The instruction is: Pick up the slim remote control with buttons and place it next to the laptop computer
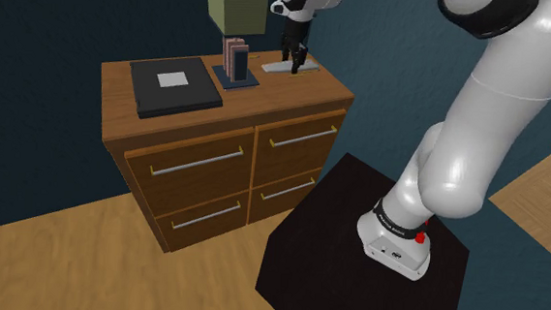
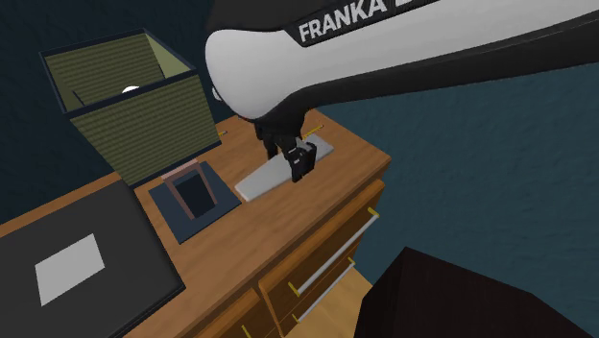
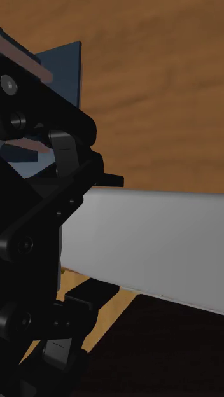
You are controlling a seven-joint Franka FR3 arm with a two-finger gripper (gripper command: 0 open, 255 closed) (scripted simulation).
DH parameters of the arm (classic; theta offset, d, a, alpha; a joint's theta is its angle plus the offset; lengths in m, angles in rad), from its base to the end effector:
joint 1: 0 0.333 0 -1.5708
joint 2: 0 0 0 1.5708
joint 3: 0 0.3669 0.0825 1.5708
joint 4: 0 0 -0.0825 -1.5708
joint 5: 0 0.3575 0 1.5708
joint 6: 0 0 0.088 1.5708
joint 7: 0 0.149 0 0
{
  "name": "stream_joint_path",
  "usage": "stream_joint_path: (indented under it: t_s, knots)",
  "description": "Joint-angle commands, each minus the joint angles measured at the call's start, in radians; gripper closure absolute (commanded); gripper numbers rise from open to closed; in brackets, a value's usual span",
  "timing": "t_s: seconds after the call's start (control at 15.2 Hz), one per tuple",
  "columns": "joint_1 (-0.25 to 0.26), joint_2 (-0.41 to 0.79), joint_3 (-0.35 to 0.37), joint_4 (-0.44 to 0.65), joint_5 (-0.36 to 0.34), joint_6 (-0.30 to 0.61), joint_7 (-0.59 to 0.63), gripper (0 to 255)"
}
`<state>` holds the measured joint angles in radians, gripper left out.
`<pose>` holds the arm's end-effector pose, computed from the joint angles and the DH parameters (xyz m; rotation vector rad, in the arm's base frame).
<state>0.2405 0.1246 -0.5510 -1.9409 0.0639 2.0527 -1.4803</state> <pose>0.5430 -0.1581 0.4495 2.6329 1.6950 -0.0039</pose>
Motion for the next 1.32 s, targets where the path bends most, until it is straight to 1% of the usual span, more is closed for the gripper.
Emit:
stream_joint_path:
  t_s: [0.0, 0.33, 0.59, 1.25]
  knots:
    - [0.032, -0.027, 0.019, -0.026, -0.018, 0.005, 0.059, 255]
    - [0.100, -0.058, 0.071, -0.057, -0.040, 0.010, 0.188, 255]
    - [0.156, -0.063, 0.118, -0.061, -0.046, 0.009, 0.293, 255]
    - [0.150, -0.004, 0.120, -0.134, -0.015, 0.135, 0.272, 255]
